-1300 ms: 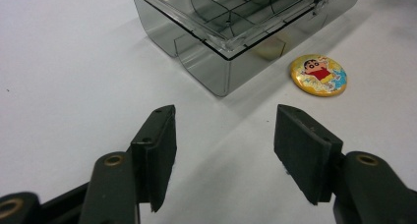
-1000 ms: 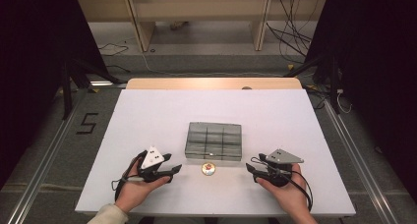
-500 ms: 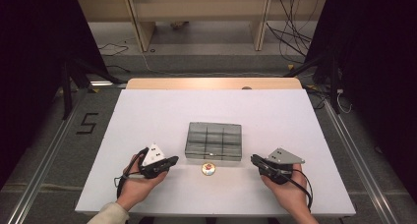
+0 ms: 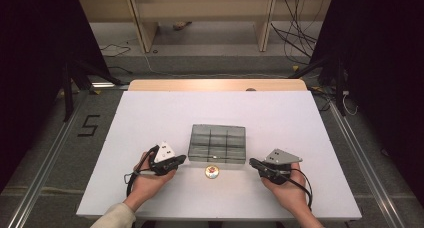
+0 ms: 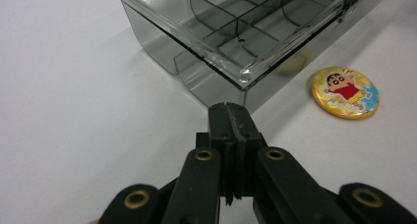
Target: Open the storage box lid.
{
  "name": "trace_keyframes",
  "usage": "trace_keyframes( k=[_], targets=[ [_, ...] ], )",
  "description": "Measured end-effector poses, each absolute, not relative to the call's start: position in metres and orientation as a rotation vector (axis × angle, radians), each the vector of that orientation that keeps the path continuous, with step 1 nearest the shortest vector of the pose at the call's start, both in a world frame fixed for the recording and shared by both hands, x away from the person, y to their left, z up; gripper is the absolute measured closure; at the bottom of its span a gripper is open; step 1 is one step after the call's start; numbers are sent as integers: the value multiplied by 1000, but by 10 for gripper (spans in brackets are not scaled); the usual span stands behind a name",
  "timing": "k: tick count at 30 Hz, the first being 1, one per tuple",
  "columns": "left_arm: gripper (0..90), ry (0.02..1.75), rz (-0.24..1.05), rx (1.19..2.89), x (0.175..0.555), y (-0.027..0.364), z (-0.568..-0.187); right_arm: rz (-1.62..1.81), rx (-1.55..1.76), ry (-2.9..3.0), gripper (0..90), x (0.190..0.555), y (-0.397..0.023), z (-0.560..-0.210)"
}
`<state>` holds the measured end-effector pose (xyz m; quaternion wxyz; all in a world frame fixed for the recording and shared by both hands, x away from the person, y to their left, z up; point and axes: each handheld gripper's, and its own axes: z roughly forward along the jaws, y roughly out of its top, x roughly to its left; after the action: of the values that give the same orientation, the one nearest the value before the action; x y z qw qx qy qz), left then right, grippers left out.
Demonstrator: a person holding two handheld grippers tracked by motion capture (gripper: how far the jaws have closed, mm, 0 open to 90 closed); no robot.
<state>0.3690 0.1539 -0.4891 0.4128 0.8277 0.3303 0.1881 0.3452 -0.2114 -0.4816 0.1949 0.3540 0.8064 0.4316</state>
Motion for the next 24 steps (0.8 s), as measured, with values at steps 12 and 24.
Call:
trace_keyframes(
  k=[12,24],
  targets=[
    [893,811,491,2060,375,149,-489,1204,982,2275,900,350,-207,-485],
    [893,791,500,2050,373,150,-484,1241,999,2266,900,350,-204,-485]
  ],
)
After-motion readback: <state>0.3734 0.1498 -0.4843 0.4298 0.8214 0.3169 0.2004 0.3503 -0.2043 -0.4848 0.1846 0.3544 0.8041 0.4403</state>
